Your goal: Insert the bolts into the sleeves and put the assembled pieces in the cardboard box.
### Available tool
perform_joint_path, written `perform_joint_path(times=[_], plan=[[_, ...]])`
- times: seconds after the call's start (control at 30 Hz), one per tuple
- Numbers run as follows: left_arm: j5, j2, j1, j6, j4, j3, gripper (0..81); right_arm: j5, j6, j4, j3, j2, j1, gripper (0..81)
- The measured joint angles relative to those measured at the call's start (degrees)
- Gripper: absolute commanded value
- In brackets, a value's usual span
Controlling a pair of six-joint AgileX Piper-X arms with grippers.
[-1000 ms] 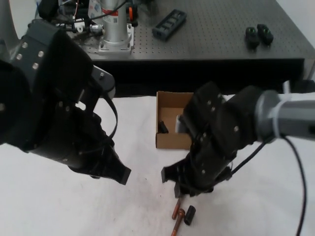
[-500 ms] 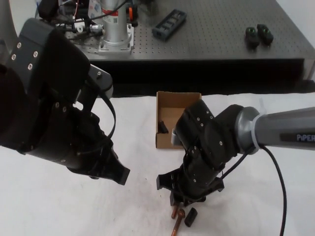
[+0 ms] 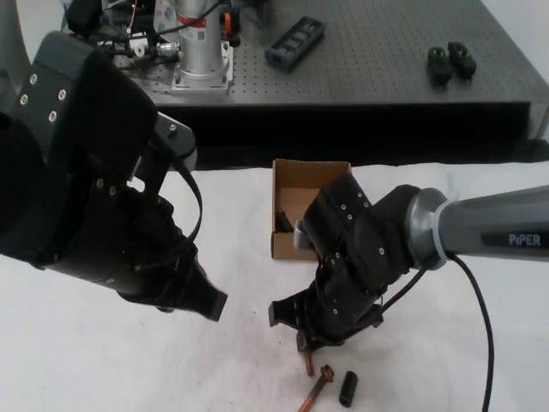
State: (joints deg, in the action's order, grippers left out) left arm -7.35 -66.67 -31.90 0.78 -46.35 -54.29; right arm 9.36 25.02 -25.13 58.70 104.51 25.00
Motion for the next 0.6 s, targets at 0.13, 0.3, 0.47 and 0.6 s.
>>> perform_joint_path(times=[0.13, 0.3, 0.47, 0.6], plan=[[-6.63, 0.0, 0.0, 2.04, 4.51, 0.48, 0.6, 0.47, -1.93, 3.58, -1.7, -12.47, -3.25, 7.6], [-13.71, 0.83, -0.09, 5.55, 13.85, 4.43, 0.6, 3.59, -1.78, 12.45, -8.36, -29.62, -6.75, 7.6], [-23.34, 2.42, -0.1, 14.97, 30.26, 12.82, 0.6, 11.3, 3.82, 25.47, -18.27, -42.65, -7.21, 7.6], [-29.43, 2.59, -0.1, 22.37, 51.19, 20.31, 0.6, 15.56, 9.44, 34.77, -23.52, -46.62, -7.0, 7.6]])
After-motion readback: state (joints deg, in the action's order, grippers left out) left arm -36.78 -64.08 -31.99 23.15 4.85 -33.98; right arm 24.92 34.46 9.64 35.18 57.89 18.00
